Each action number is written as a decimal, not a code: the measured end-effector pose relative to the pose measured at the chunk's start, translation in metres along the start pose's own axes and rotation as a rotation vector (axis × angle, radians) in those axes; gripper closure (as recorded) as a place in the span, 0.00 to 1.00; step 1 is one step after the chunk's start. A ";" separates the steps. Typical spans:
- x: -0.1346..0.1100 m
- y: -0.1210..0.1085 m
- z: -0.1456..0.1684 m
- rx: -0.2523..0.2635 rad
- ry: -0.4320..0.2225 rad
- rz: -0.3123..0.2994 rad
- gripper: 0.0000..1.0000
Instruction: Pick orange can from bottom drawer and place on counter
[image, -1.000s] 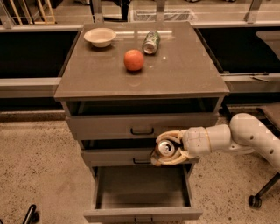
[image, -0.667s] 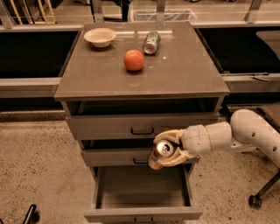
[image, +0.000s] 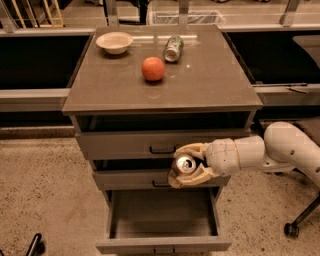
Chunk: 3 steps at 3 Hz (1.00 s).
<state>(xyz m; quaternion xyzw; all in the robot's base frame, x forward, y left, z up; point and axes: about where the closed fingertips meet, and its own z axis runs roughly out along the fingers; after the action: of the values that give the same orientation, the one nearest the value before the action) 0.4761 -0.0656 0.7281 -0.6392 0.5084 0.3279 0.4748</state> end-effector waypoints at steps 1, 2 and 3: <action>-0.016 -0.025 0.002 -0.017 0.001 -0.037 1.00; -0.062 -0.068 -0.005 -0.039 -0.014 -0.123 1.00; -0.123 -0.097 -0.016 -0.067 -0.022 -0.235 1.00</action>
Offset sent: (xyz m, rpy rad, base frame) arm 0.0908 0.0213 0.1663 0.0033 -0.2232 0.1365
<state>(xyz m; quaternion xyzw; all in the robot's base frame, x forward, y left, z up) 0.5353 -0.0359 0.8713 -0.7063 0.4135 0.2934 0.4939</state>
